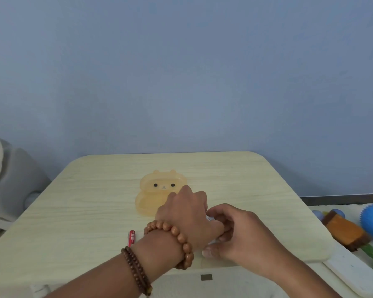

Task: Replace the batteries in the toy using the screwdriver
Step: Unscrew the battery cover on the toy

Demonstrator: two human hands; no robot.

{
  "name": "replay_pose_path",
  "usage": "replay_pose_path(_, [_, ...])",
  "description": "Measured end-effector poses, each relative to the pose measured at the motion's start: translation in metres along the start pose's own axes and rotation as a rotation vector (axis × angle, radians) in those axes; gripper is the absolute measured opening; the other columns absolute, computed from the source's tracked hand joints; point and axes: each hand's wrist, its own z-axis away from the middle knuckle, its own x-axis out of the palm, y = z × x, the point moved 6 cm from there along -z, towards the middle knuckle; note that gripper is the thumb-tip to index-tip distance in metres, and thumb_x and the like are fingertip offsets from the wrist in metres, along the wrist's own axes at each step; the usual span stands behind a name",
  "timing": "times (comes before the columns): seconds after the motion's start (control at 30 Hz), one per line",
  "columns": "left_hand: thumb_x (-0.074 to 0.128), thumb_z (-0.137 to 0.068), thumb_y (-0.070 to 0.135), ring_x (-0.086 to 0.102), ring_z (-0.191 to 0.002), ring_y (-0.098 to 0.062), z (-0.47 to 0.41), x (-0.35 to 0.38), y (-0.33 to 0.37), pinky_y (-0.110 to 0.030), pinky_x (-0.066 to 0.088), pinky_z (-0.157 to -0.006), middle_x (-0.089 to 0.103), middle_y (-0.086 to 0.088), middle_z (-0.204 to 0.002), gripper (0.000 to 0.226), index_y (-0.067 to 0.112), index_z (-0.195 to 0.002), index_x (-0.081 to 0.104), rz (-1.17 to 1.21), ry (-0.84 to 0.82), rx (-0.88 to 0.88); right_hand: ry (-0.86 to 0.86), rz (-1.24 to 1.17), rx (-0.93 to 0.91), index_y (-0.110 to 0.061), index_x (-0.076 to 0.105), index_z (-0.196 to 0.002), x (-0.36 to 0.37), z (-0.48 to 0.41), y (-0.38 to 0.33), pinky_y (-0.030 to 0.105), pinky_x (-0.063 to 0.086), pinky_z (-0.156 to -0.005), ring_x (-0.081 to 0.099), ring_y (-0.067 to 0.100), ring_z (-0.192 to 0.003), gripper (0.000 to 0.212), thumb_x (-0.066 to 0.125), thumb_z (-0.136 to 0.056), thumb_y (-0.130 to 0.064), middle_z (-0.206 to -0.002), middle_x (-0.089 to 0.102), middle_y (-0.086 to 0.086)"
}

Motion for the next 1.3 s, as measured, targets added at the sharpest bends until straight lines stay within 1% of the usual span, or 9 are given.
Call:
replay_pose_path(0.23, [0.054, -0.078, 0.049, 0.059, -0.089, -0.021, -0.002, -0.003, 0.008, -0.032, 0.05, -0.072, 0.051, 0.001, -0.101, 0.03, 0.021, -0.088, 0.054, -0.044, 0.0, 0.005, -0.001, 0.013, 0.017, -0.034, 0.069, -0.102, -0.001, 0.0, -0.004, 0.028, 0.061, -0.08, 0.074, 0.005, -0.077, 0.052, 0.092, -0.06, -0.014, -0.094, 0.079, -0.011])
replay_pose_path(0.53, [0.051, -0.081, 0.043, 0.057, -0.083, -0.02, -0.001, 0.001, 0.005, -0.031, 0.048, -0.069, 0.052, 0.002, -0.096, 0.026, 0.02, -0.093, 0.05, 0.027, 0.054, 0.053, 0.021, 0.022, 0.04, -0.037, 0.068, -0.106, -0.004, 0.0, -0.003, 0.035, 0.063, -0.082, 0.075, 0.008, -0.08, 0.058, 0.09, -0.054, -0.026, -0.096, 0.078, -0.011])
replay_pose_path(0.63, [0.048, -0.08, 0.041, 0.056, -0.081, -0.02, -0.002, 0.002, 0.005, -0.031, 0.048, -0.068, 0.052, 0.002, -0.093, 0.023, 0.02, -0.09, 0.049, 0.041, 0.067, 0.072, 0.017, 0.021, 0.035, -0.036, 0.068, -0.103, -0.005, 0.002, -0.004, 0.034, 0.063, -0.081, 0.075, 0.007, -0.078, 0.054, 0.091, -0.056, -0.022, -0.092, 0.078, -0.011])
replay_pose_path(0.8, [0.046, -0.086, 0.039, 0.053, -0.077, -0.018, 0.0, 0.0, 0.005, -0.027, 0.036, -0.062, 0.052, 0.002, -0.091, 0.018, 0.022, -0.087, 0.047, 0.085, 0.062, 0.141, 0.01, 0.023, 0.027, -0.036, 0.068, -0.102, -0.007, 0.004, -0.005, 0.022, 0.058, -0.071, 0.072, 0.004, -0.074, 0.051, 0.092, -0.059, -0.02, -0.089, 0.076, -0.011])
replay_pose_path(0.9, [0.045, -0.092, 0.035, 0.048, -0.073, -0.012, 0.006, -0.003, 0.005, -0.024, 0.033, -0.06, 0.051, 0.004, -0.089, 0.013, 0.022, -0.088, 0.046, 0.116, 0.052, 0.234, 0.009, 0.022, 0.025, -0.035, 0.068, -0.103, -0.007, 0.004, -0.002, 0.025, 0.059, -0.073, 0.072, 0.005, -0.074, 0.052, 0.092, -0.059, -0.021, -0.091, 0.076, -0.011])
replay_pose_path(1.0, [0.048, -0.095, 0.043, 0.044, -0.074, -0.006, 0.014, -0.004, 0.004, -0.022, 0.036, -0.063, 0.048, 0.008, -0.094, 0.017, 0.027, -0.097, 0.042, 0.068, 0.001, 0.334, 0.017, 0.005, 0.022, -0.035, 0.067, -0.108, -0.008, 0.004, 0.001, 0.025, 0.061, -0.074, 0.073, 0.005, -0.078, 0.055, 0.091, -0.059, -0.026, -0.094, 0.076, -0.011])
replay_pose_path(1.1, [0.057, -0.091, 0.046, 0.046, -0.086, -0.003, 0.016, 0.002, -0.006, -0.018, 0.041, -0.071, 0.047, 0.012, -0.114, 0.037, 0.03, -0.12, 0.04, 0.04, -0.091, 0.376, 0.024, 0.002, 0.003, -0.037, 0.066, -0.115, -0.008, 0.004, 0.002, 0.021, 0.059, -0.072, 0.073, 0.003, -0.081, 0.063, 0.09, -0.057, -0.036, -0.097, 0.075, -0.011])
replay_pose_path(1.2, [0.059, -0.092, 0.045, 0.051, -0.103, -0.005, 0.015, 0.001, -0.011, -0.025, 0.048, -0.087, 0.04, 0.015, -0.127, 0.05, 0.031, -0.135, 0.039, 0.069, -0.071, 0.4, 0.025, 0.004, -0.009, -0.037, 0.065, -0.118, -0.009, 0.004, 0.004, 0.02, 0.059, -0.074, 0.073, 0.002, -0.082, 0.066, 0.093, -0.059, -0.033, -0.099, 0.075, -0.011])
replay_pose_path(1.3, [0.061, -0.089, 0.055, 0.052, -0.105, -0.006, 0.014, -0.006, -0.012, -0.025, 0.051, -0.087, 0.037, 0.017, -0.125, 0.058, 0.032, -0.139, 0.042, 0.096, -0.002, 0.376, 0.019, 0.013, -0.018, -0.038, 0.065, -0.119, -0.008, 0.004, 0.006, 0.021, 0.06, -0.076, 0.073, 0.002, -0.082, 0.065, 0.093, -0.061, -0.029, -0.1, 0.075, -0.011])
